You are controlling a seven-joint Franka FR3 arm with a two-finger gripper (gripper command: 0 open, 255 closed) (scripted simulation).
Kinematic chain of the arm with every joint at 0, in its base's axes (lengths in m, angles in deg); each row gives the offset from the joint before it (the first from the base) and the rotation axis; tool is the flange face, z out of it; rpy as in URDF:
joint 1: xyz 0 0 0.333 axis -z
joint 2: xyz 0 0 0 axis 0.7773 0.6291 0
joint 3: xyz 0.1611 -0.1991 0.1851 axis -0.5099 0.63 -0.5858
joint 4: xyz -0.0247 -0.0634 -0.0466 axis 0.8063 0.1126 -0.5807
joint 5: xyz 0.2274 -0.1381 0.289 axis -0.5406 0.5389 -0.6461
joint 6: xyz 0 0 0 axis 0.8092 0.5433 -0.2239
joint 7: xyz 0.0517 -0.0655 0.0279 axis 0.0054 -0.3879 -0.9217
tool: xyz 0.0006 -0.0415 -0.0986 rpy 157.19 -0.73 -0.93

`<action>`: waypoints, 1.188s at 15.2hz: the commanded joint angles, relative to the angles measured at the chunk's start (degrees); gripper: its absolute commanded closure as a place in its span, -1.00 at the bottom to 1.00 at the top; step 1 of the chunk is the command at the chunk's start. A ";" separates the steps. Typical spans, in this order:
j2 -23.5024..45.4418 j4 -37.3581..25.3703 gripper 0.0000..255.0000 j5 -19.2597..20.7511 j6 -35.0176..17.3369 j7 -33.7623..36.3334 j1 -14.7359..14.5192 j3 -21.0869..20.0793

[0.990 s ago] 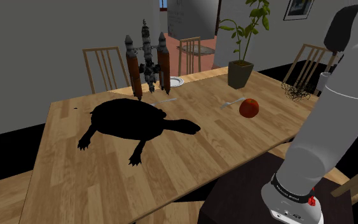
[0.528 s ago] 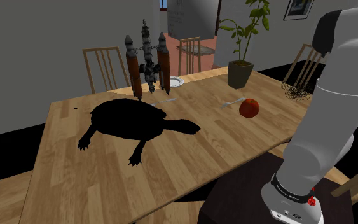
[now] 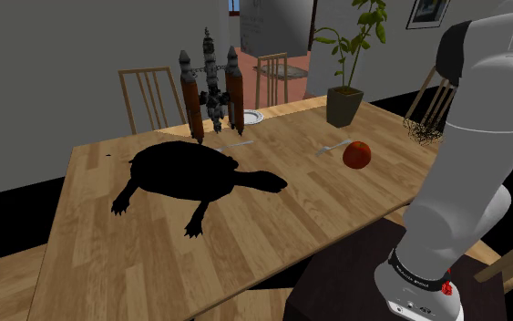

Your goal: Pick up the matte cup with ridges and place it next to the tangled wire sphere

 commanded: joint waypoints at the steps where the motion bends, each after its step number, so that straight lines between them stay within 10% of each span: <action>1: 1.15 0.72 1.00 -1.80 -1.14 -1.31 1.39 -1.39; 18: 5.91 2.78 1.00 -9.06 -5.29 -6.46 6.93 -7.43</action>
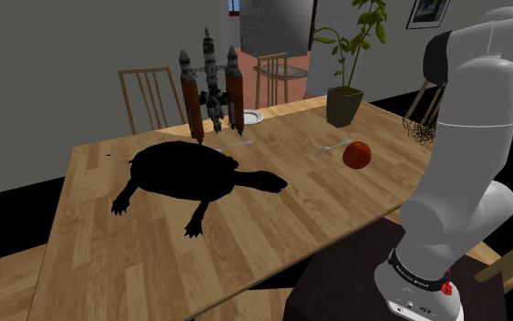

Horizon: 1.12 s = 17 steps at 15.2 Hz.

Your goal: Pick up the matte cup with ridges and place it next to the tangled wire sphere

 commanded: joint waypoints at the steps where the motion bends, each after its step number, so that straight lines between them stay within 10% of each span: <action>1: 0.03 0.06 -1.00 0.00 0.01 0.02 -0.18 -0.17; 6: 0.02 0.09 -1.00 -0.01 -0.01 -0.02 -0.15 -0.17; 10: -7.95 0.05 -1.00 10.85 3.33 7.03 -9.56 9.44; 17: -7.96 0.05 -1.00 10.85 3.33 7.03 -9.56 9.44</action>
